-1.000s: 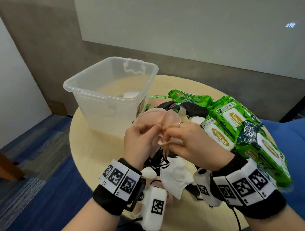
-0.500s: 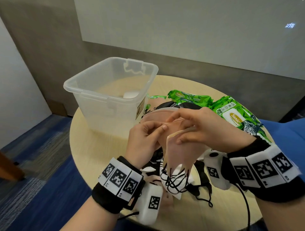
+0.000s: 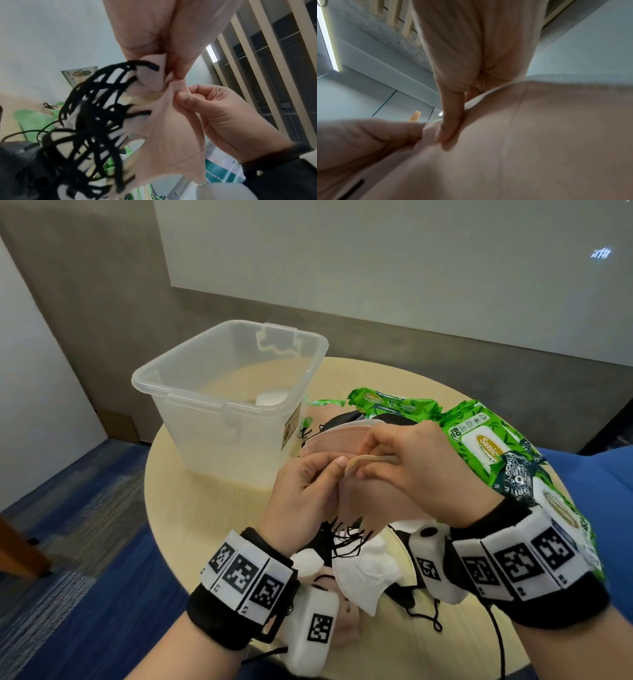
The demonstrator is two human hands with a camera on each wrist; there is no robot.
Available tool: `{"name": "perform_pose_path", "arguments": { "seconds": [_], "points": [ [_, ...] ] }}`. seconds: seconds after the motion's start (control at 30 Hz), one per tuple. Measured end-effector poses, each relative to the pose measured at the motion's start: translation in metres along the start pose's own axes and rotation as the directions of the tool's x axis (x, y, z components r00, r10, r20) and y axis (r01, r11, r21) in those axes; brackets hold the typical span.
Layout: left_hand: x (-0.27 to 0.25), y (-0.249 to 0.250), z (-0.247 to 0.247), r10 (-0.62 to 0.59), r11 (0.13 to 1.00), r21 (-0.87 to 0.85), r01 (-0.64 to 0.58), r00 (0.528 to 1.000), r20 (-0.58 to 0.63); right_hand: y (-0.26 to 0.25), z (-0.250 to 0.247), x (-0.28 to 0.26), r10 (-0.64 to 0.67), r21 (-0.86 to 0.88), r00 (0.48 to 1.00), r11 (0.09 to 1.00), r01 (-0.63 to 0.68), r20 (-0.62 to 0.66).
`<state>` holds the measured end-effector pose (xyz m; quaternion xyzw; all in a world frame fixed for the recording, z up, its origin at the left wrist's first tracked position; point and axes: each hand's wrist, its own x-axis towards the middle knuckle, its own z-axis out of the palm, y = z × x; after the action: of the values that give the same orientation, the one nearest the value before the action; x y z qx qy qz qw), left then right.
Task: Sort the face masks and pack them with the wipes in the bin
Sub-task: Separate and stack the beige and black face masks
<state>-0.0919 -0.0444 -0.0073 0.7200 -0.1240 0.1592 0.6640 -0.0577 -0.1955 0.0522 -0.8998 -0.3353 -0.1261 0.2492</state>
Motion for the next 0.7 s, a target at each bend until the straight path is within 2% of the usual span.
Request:
{"name": "perform_pose_path", "arguments": {
  "seconds": [0.13, 0.23, 0.33, 0.4, 0.47, 0.53, 0.63, 0.7],
  "points": [
    [-0.001, 0.004, 0.001, -0.018, 0.992, -0.127, 0.016, 1.0, -0.017, 0.005, 0.001, 0.0, -0.015, -0.061, 0.995, 0.998, 0.009, -0.096],
    [0.001, -0.001, -0.001, -0.031, 0.999, -0.041, 0.029, 0.999, -0.03, 0.004, -0.009, 0.0, -0.072, -0.062, 0.992, 0.996, 0.066, -0.107],
    [0.002, -0.013, -0.005, -0.005, 0.996, 0.087, 0.007, 1.0, -0.024, -0.002, -0.028, 0.001, -0.105, 0.021, 0.994, 0.994, 0.105, 0.006],
    [0.002, -0.015, -0.005, 0.043, 0.997, 0.072, -0.04, 0.998, -0.035, -0.007, -0.036, 0.001, -0.114, 0.161, 0.986, 0.982, 0.094, 0.12],
    [0.0, -0.01, -0.004, 0.091, 0.995, 0.037, -0.09, 0.996, -0.018, -0.009, -0.035, 0.003, -0.104, 0.266, 0.981, 0.962, 0.058, 0.164],
    [-0.002, -0.008, -0.003, 0.124, 0.992, 0.017, -0.125, 0.992, 0.028, -0.007, -0.028, 0.007, -0.062, 0.28, 0.991, 0.96, 0.027, 0.117],
    [-0.002, -0.011, -0.003, 0.079, 0.995, 0.056, -0.082, 0.995, 0.055, -0.002, -0.015, 0.011, -0.014, 0.299, 0.999, 0.954, 0.002, 0.041],
    [-0.004, -0.012, -0.002, 0.074, 0.993, 0.088, -0.081, 0.994, 0.074, 0.001, -0.011, 0.014, -0.008, 0.303, 0.999, 0.953, -0.005, 0.042]
  ]
}}
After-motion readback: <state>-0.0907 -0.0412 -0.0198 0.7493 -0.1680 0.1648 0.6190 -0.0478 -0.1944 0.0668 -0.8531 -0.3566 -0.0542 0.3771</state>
